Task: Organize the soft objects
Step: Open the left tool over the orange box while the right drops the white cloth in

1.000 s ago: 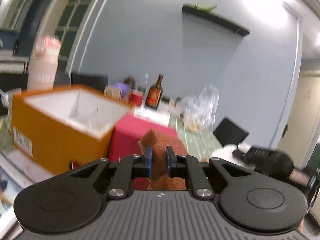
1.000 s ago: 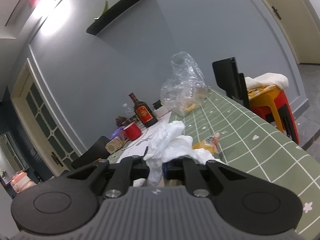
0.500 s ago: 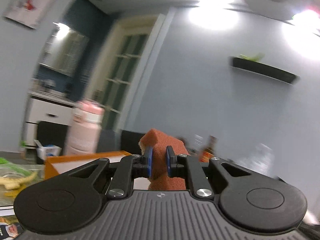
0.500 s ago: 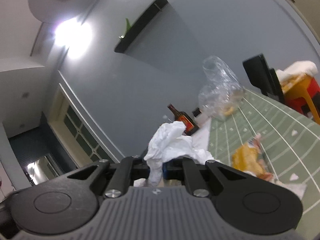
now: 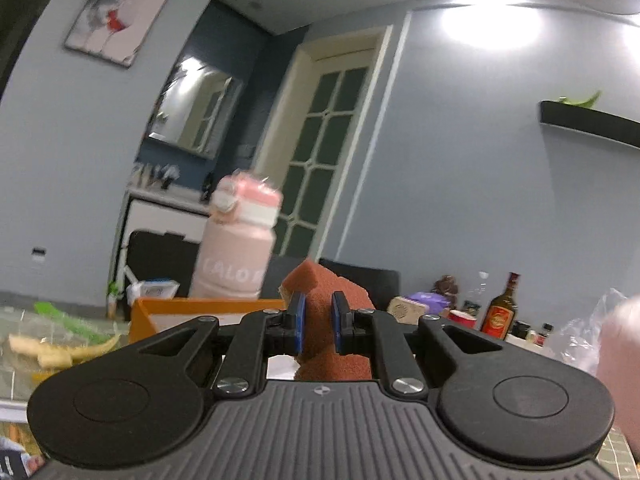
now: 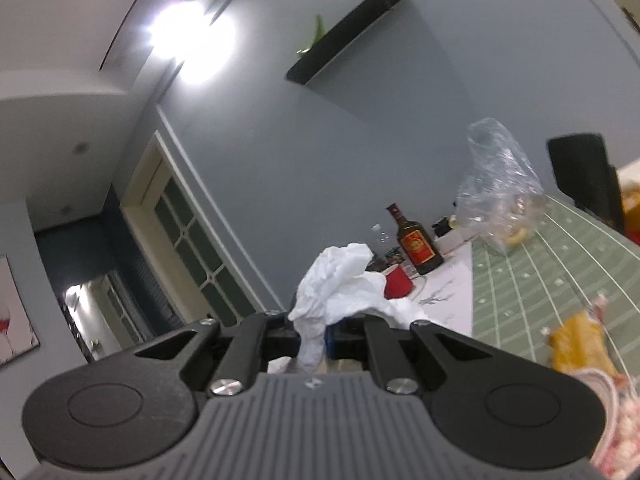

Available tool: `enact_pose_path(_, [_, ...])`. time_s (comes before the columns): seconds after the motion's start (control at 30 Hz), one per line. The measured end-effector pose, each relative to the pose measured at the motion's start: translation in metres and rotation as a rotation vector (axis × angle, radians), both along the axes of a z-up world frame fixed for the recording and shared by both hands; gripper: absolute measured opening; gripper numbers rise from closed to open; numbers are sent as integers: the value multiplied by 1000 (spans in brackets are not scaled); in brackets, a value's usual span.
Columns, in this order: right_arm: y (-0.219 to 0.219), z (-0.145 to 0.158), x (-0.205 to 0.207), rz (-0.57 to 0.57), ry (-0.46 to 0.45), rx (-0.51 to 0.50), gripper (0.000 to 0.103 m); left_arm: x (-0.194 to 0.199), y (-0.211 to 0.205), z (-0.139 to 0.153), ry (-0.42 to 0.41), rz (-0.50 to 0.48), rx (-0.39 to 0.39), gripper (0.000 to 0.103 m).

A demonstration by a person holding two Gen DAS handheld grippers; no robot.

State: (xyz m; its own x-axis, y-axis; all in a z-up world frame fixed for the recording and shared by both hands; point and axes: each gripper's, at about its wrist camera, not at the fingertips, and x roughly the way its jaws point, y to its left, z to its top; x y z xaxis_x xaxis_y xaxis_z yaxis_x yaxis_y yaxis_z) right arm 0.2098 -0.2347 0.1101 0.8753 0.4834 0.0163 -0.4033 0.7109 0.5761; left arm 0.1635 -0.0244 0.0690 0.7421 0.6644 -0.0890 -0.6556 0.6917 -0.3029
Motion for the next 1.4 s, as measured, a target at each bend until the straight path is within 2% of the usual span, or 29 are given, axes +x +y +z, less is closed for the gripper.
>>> enact_pose_path(0.1, [23,31,2,-10,-9,-105,7,5,18,-5,16,20,-99,16])
enact_pose_path(0.23, [66,75,8,-20,-14,-292,7,15,39,-16,66,12,-241,17])
enact_pose_path(0.33, [106,102,16,-49,-29,-456,7,13,41,-23,34,92,-228,21])
enact_pose_path(0.37, [119,109,20,-48,-22,-501,7,13,40,-24,38,109,-218,26])
enact_pose_path(0.4, [130,114,21,-52,-18,-539,7,15,39,-24,51,103,-197,37])
enact_pose_path(0.43, [144,119,23,-68,-20,-586,7,16,37,-23,59,80,-178,54])
enact_pose_path(0.5, [169,126,24,-85,-22,-670,7,17,32,-22,71,18,-138,71])
enact_pose_path(0.6, [201,132,30,-97,-7,-781,7,10,25,-25,35,59,-128,89])
enact_pose_path(0.73, [231,129,40,-107,22,-841,7,16,25,-25,79,66,-97,87])
enact_pose_path(0.93, [269,105,67,-122,68,-971,7,21,20,-28,117,87,-34,87])
enact_pose_path(1.07, [278,96,75,-88,91,-950,7,23,23,-28,132,77,-32,87])
enact_pose_path(1.13, [284,92,78,-74,111,-957,12,23,24,-28,131,74,-34,87])
enact_pose_path(1.2, [292,88,76,-71,102,-1001,44,23,24,-28,133,73,-31,87])
enact_pose_path(1.27, [301,86,71,-52,73,-1031,60,23,24,-28,136,75,-28,86])
enact_pose_path(1.37, [306,88,67,-30,58,-1021,63,24,24,-29,138,74,-27,86])
enact_pose_path(1.4, [307,91,64,-35,51,-1014,69,23,24,-29,139,74,-25,86])
